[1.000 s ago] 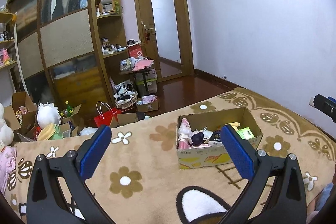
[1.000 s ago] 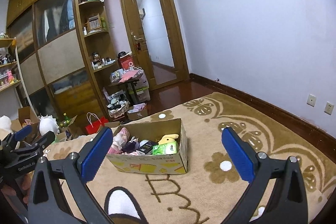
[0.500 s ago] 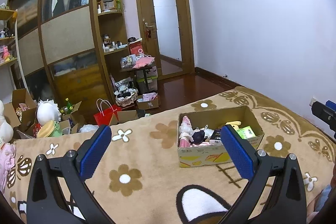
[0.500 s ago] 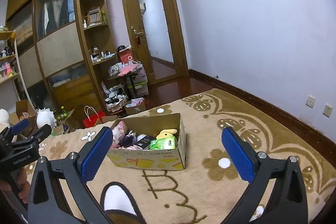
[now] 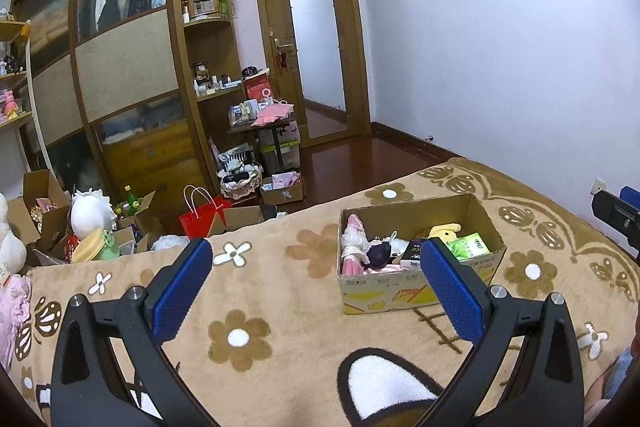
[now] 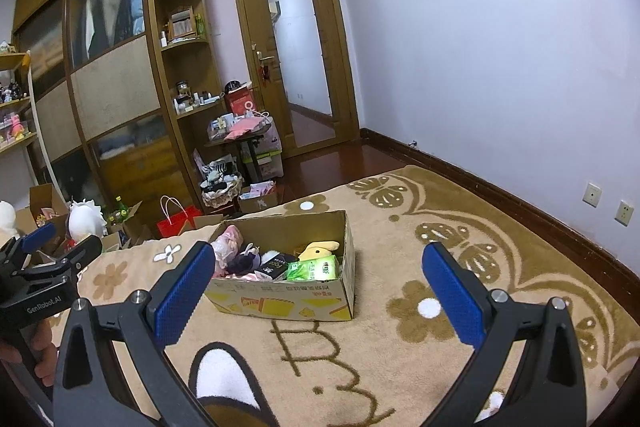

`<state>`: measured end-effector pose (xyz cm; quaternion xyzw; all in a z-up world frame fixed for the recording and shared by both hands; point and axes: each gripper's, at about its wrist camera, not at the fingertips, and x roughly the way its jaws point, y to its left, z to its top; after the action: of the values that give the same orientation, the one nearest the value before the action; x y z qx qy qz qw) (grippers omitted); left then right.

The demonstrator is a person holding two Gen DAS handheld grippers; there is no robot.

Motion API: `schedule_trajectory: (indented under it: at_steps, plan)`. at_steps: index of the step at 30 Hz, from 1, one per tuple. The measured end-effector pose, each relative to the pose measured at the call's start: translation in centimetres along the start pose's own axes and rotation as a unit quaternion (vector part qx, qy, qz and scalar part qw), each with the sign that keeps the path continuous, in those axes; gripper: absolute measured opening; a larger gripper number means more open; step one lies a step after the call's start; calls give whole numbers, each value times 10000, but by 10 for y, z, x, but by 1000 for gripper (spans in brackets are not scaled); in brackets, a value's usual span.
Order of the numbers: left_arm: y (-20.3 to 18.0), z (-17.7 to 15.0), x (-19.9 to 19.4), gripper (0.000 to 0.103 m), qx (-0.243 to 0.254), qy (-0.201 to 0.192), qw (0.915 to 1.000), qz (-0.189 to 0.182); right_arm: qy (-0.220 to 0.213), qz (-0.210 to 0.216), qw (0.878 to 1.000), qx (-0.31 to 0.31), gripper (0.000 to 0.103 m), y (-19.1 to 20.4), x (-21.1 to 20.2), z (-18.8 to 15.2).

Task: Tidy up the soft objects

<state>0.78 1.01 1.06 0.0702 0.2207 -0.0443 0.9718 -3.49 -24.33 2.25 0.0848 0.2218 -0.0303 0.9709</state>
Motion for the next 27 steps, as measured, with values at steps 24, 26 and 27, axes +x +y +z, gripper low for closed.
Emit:
schedule_trajectory:
  at_steps: [24,26,27]
  plan:
    - [1,-4,2,103,109,46,9999,16,39,-39,10000,-18,103,-1,3,-7]
    - [1,-5,2,103,94,17,9999,34,35,-37,10000,-25,103,-1,3,-6]
    - [2,-5,2,103,81,34,10000,6,35,-41,10000,-24,103,-1,3,-6]
